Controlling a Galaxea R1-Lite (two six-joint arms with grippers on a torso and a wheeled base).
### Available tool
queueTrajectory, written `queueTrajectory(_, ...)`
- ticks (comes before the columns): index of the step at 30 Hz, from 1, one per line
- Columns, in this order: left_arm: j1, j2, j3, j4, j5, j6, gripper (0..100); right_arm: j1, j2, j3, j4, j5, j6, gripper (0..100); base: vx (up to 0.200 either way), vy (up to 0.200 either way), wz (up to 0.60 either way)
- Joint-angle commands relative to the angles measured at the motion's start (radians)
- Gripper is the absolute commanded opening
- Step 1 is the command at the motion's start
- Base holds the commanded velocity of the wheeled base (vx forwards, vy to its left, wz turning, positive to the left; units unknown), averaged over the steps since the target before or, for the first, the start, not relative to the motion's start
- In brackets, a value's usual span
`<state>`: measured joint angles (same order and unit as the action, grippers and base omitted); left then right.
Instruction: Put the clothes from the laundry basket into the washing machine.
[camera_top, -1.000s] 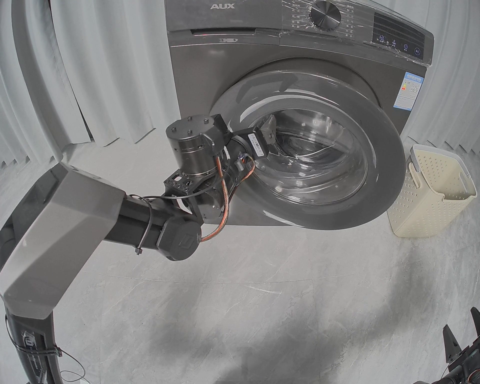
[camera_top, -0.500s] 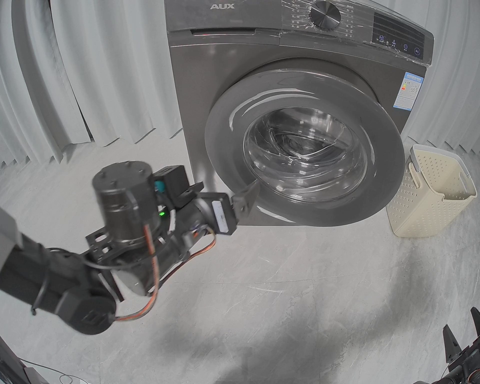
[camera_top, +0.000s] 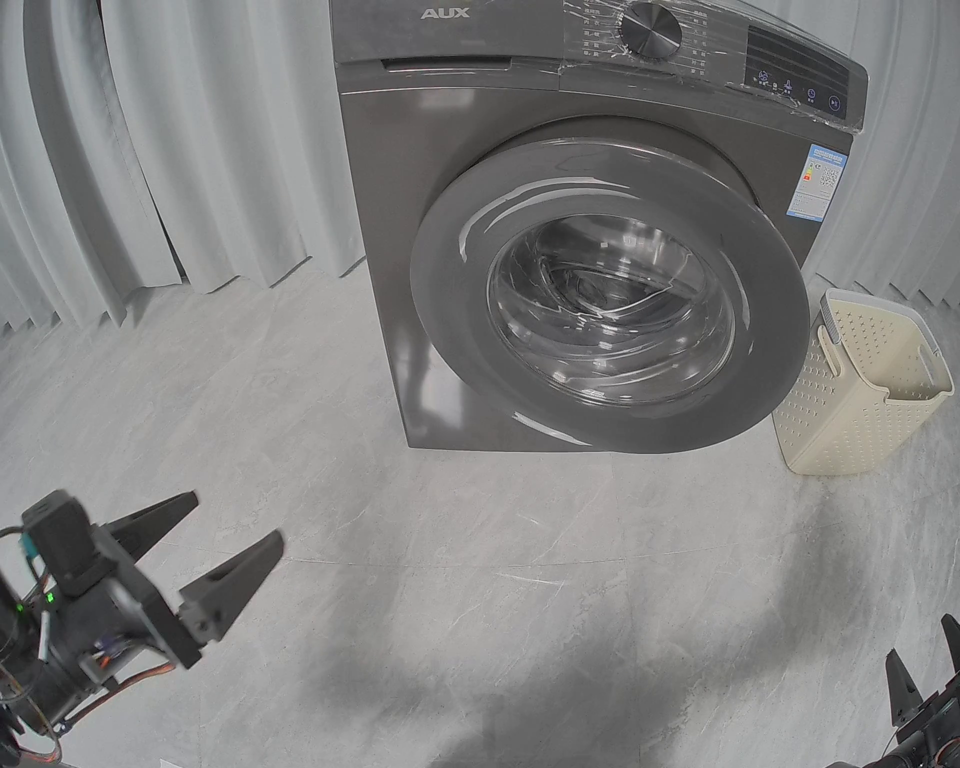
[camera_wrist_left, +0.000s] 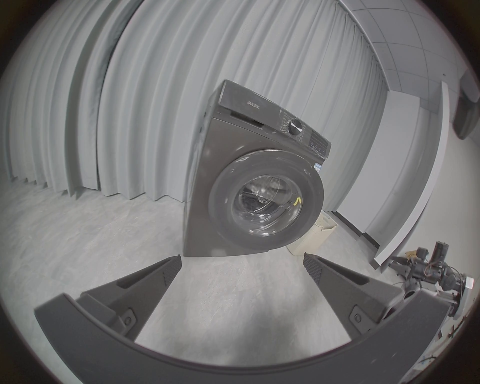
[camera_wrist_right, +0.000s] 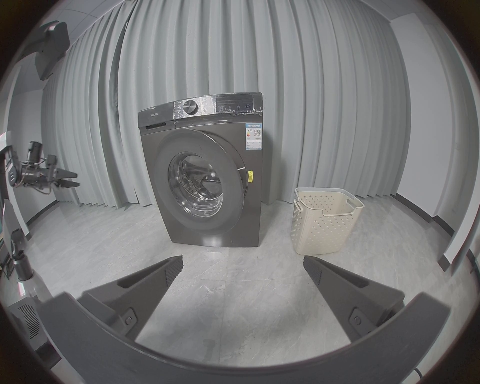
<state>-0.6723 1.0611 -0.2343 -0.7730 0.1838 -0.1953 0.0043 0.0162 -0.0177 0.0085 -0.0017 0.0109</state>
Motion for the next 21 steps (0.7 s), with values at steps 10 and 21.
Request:
queueTrajectory(10, 0.384, -0.869, 0.234, 0.600, -0.109, 0.059, 100, 0.000, -0.013, 0.015, 0.001, 0.002, 0.000, 100, 0.000, 0.000, 0.00)
queueTrajectory(21, 0.464, -0.969, 0.234, 0.705, -0.089, 0.051, 100, 0.000, -0.013, 0.015, 0.001, 0.002, 0.000, 100, 0.000, 0.000, 0.00)
